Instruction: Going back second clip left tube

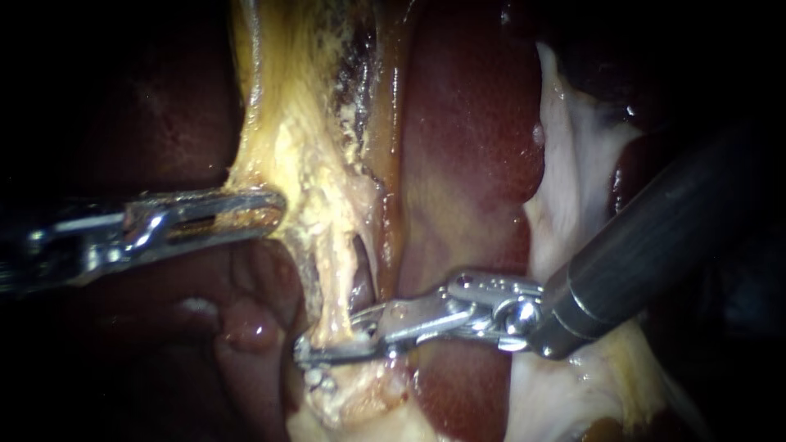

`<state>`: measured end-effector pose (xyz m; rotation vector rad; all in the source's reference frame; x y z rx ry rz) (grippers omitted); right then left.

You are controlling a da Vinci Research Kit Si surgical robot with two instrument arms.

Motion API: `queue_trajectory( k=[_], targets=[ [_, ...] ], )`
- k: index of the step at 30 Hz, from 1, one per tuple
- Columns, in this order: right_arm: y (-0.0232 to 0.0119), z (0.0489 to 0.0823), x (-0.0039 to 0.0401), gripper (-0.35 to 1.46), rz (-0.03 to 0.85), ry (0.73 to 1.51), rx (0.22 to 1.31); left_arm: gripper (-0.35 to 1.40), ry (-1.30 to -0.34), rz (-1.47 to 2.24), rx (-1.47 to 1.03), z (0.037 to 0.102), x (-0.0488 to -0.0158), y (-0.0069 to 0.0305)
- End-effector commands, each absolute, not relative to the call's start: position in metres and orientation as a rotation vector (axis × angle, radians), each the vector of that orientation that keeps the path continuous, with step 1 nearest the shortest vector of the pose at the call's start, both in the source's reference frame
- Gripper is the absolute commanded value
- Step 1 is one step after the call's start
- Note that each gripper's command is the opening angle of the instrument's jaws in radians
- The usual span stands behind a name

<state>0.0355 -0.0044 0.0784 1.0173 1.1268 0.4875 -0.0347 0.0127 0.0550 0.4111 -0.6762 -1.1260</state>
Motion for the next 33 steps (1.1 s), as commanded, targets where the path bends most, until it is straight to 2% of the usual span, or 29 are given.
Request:
queue_trajectory(
  k=[1, 3, 4, 7, 9, 14, 20, 25, 28, 33],
  targets=[
    [-0.0044, 0.0783, 0.0355, -0.35, 0.489, 1.126, 1.021, -0.35, -0.677, -1.125, 0.411, 0.0549, -0.0347, 0.0127],
    [-0.0044, 0.0783, 0.0355, -0.35, 0.499, 1.121, 1.028, -0.35, -0.677, -1.125, 0.411, 0.0549, -0.0347, 0.0127],
    [-0.0044, 0.0782, 0.0355, -0.26, 0.498, 1.121, 1.028, -0.35, -0.677, -1.125, 0.411, 0.0549, -0.0347, 0.0127],
    [-0.0044, 0.0781, 0.0357, 0.37, 0.512, 1.120, 1.021, -0.35, -0.677, -1.125, 0.411, 0.0549, -0.0347, 0.0126],
    [-0.0043, 0.0780, 0.0358, 0.52, 0.533, 1.120, 0.994, -0.35, -0.677, -1.125, 0.411, 0.0549, -0.0347, 0.0126],
    [-0.0035, 0.0776, 0.0353, 0.59, 0.547, 1.189, 0.993, -0.35, -0.677, -1.125, 0.411, 0.0548, -0.0345, 0.0126],
    [-0.0027, 0.0765, 0.0328, 0.59, 0.521, 1.221, 0.923, -0.35, -0.677, -1.125, 0.412, 0.0547, -0.0344, 0.0125],
    [-0.0015, 0.0751, 0.0300, 0.60, 0.456, 1.258, 0.845, -0.35, -0.677, -1.124, 0.412, 0.0546, -0.0343, 0.0125],
    [-0.0004, 0.0739, 0.0283, 0.60, 0.388, 1.288, 0.783, -0.35, -0.677, -1.124, 0.412, 0.0546, -0.0343, 0.0125],
    [0.0022, 0.0713, 0.0256, 0.60, 0.302, 1.325, 0.651, -0.35, -0.677, -1.124, 0.412, 0.0546, -0.0342, 0.0125]
  ],
)
